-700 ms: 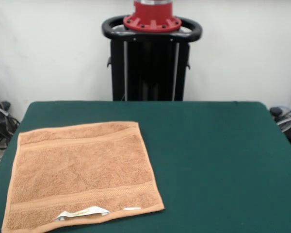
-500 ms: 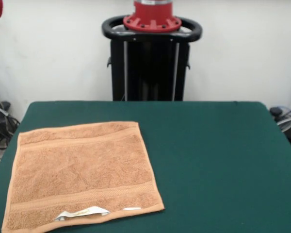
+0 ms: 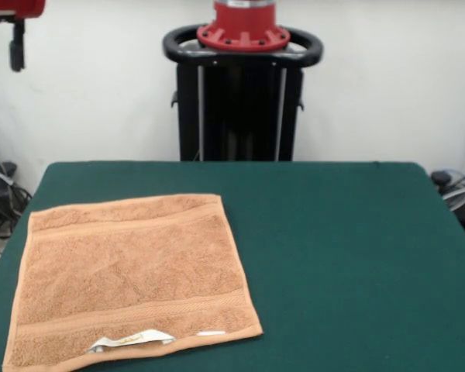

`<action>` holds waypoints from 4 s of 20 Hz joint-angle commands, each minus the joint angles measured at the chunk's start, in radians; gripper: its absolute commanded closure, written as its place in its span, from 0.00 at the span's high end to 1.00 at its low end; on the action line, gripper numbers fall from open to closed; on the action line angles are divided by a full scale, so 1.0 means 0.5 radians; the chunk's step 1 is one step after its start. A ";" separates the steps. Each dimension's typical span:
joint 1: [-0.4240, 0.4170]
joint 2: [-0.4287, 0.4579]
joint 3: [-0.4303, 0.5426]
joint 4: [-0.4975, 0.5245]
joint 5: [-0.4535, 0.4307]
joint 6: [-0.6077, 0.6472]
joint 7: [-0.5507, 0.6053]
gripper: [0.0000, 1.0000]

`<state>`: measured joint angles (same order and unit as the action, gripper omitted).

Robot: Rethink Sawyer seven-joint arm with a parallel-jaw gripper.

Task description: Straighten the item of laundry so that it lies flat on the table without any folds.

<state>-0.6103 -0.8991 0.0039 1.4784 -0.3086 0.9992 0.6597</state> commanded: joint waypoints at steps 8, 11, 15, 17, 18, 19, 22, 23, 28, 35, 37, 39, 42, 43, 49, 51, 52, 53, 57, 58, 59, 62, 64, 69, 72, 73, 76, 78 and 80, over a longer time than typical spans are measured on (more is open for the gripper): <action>0.176 0.022 -0.180 0.708 0.225 -0.500 0.981 1.00; 0.151 0.142 -0.142 0.731 0.291 -0.679 1.036 1.00; 0.169 0.229 -0.123 0.738 0.346 -0.827 1.101 1.00; 0.181 0.291 -0.109 0.729 0.390 -0.877 1.143 1.00; 0.181 0.317 -0.104 0.732 0.413 -0.899 1.157 1.00; 0.182 0.342 -0.098 0.735 0.435 -0.920 1.171 1.00; 0.182 0.377 -0.071 0.761 0.503 -0.981 1.203 1.00; 0.191 0.371 -0.075 0.783 0.525 -0.993 1.222 1.00; 0.243 0.371 -0.081 0.869 0.628 -1.026 1.314 1.00; 0.261 0.439 -0.026 1.039 0.748 -1.317 1.413 1.00; 0.244 0.459 0.007 1.094 0.776 -1.420 1.426 1.00; 0.256 0.450 0.014 1.137 0.808 -1.463 1.460 1.00; 0.305 0.436 -0.019 1.168 0.852 -1.487 1.504 1.00; 0.309 0.434 -0.019 1.181 0.863 -1.500 1.511 1.00; 0.312 0.419 -0.001 1.255 0.931 -1.541 1.554 0.00; 0.346 0.412 -0.021 1.273 0.951 -1.565 1.597 0.00; 0.354 0.409 -0.021 1.289 0.962 -1.582 1.615 0.00; 0.358 0.407 -0.016 1.309 0.972 -1.604 1.630 0.00; 0.330 0.430 0.039 1.378 1.001 -1.711 1.676 0.00; 0.319 0.445 0.060 1.392 0.999 -1.752 1.685 0.00; 0.309 0.459 0.081 1.407 0.997 -1.793 1.693 0.00; 0.272 0.519 0.128 1.429 0.989 -1.918 1.721 0.00; 0.257 0.555 0.155 1.433 0.984 -1.975 1.743 0.00; 0.256 0.577 0.175 1.439 0.990 -2.042 1.788 0.00; 0.249 0.614 0.188 1.427 0.985 -2.090 1.805 0.00; 0.249 0.627 0.192 1.423 0.984 -2.105 1.814 0.00; 0.250 0.661 0.219 1.438 0.980 -2.169 1.860 0.00; 0.245 0.692 0.245 1.445 0.978 -2.213 1.888 0.00; 0.247 0.709 0.266 1.450 0.983 -2.234 1.918 0.00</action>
<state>-0.4924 -0.5986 0.0110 2.1592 0.1353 -0.0351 1.2806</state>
